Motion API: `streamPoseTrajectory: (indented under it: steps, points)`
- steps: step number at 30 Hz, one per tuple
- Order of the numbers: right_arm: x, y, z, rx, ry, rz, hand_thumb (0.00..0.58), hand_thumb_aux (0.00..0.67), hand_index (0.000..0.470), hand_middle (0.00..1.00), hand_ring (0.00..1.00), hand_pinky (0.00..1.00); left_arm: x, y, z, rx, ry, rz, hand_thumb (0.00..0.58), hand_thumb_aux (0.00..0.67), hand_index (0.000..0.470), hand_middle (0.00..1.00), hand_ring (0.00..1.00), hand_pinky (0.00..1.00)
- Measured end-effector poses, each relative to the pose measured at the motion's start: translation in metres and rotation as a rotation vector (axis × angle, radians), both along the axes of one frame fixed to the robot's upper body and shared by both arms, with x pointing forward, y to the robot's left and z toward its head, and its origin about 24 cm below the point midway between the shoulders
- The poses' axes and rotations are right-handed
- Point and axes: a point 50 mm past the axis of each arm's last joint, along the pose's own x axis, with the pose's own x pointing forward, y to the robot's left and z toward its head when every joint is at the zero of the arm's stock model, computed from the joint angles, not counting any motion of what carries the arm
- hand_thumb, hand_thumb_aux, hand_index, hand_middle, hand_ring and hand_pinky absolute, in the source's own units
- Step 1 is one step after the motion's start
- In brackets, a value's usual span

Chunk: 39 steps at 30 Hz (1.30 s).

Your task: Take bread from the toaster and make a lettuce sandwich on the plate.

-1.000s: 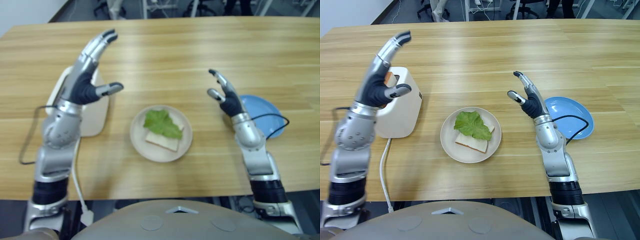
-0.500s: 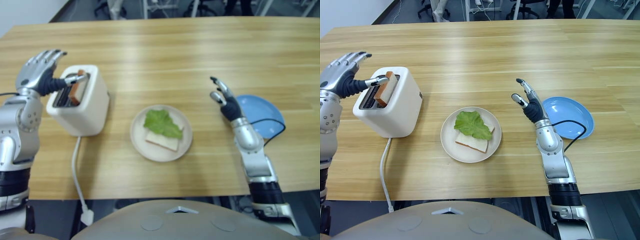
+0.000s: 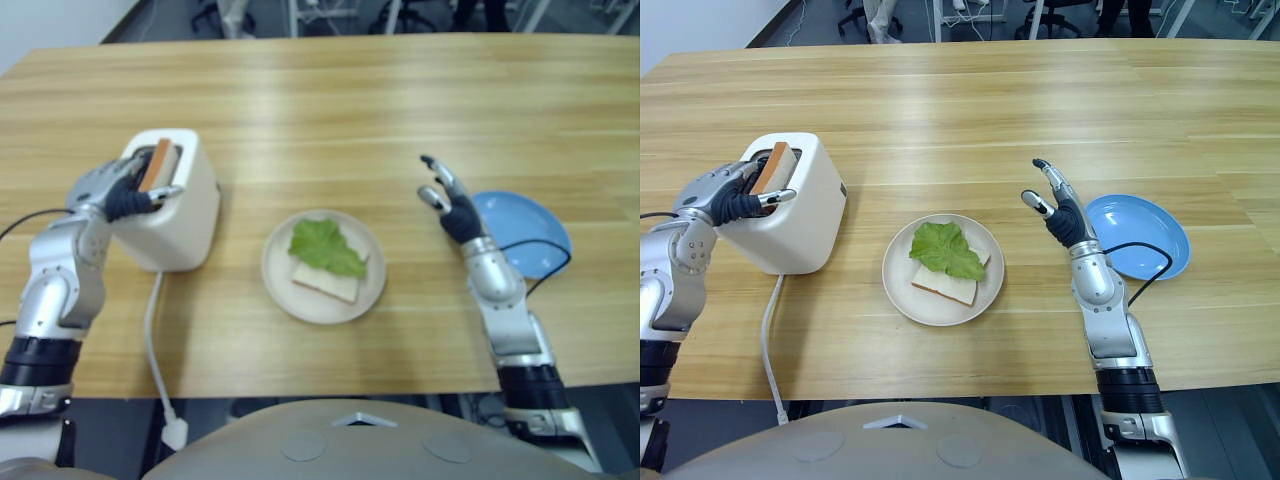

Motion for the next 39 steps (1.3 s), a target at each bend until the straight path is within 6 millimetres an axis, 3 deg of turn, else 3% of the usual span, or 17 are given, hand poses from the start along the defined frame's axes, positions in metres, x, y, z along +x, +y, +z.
streamPoseTrajectory:
  steps: [3,4,5,6,7,8,17,23,27,32,34,39]
  points:
    - [-0.001,0.000,-0.002,-0.003,0.007,-0.002,0.000,0.000,0.000,0.00,0.00,0.00,0.000,0.001,0.000,-0.001,0.000,0.007,0.000,0.000,0.000,0.00,0.00,0.00]
    - [-0.002,-0.001,-0.002,-0.004,0.009,-0.003,0.000,0.000,0.000,0.00,0.00,0.00,0.000,0.001,0.000,-0.001,0.000,0.008,0.352,0.250,0.171,0.02,0.02,0.02]
    - [-0.002,-0.001,-0.003,-0.004,0.011,-0.004,0.000,0.000,0.000,0.00,0.00,0.00,0.000,0.001,0.000,-0.001,0.001,0.009,0.352,0.250,0.171,0.02,0.02,0.02]
    - [-0.002,-0.001,-0.003,-0.004,0.012,-0.005,0.000,0.000,0.000,0.00,0.00,0.00,0.000,0.001,0.000,-0.002,0.001,0.009,0.580,0.670,0.460,0.73,0.73,0.73]
    - [-0.003,-0.001,-0.003,-0.005,0.013,-0.005,0.000,0.000,0.000,0.00,0.00,0.00,0.000,0.000,0.000,-0.002,-0.002,0.007,0.580,0.670,0.460,0.82,0.82,0.82]
    - [-0.003,-0.001,-0.004,-0.005,0.013,-0.006,0.000,0.000,0.000,0.00,0.00,0.00,0.000,-0.001,0.002,-0.002,-0.013,-0.001,0.580,0.670,0.460,1.00,1.00,1.00]
    - [-0.003,-0.001,-0.004,-0.021,0.006,-0.019,0.000,0.000,0.000,0.00,0.00,0.00,-0.001,-0.014,0.017,-0.004,-0.120,-0.050,0.580,0.670,0.460,1.00,1.00,1.00]
    - [-0.002,0.003,-0.007,-0.041,0.012,-0.008,0.000,0.000,0.000,0.00,0.00,0.00,-0.002,-0.026,0.034,0.026,-0.283,-0.096,0.580,0.670,0.460,1.00,1.00,1.00]
    - [-0.001,0.004,-0.007,-0.044,0.010,-0.010,0.000,0.000,0.000,0.00,0.00,0.00,-0.008,-0.041,0.065,0.064,-0.515,-0.171,0.580,0.670,0.460,1.00,1.00,1.00]
    - [-0.001,0.002,-0.013,-0.048,0.027,-0.019,0.000,0.000,0.000,0.00,0.00,0.00,-0.031,-0.057,0.111,0.089,-0.854,-0.278,0.580,0.670,0.460,1.00,1.00,1.00]
    - [0.000,0.002,-0.013,-0.048,0.026,-0.018,0.000,0.000,0.000,0.00,0.00,0.00,-0.038,-0.059,0.121,0.089,-0.929,-0.299,0.580,0.670,0.460,1.00,1.00,1.00]
    - [0.001,0.002,-0.013,-0.046,0.024,-0.022,0.000,0.000,0.000,0.00,0.00,0.00,-0.046,-0.072,0.124,-0.178,-0.993,-0.428,0.580,0.670,0.460,1.00,1.00,1.00]
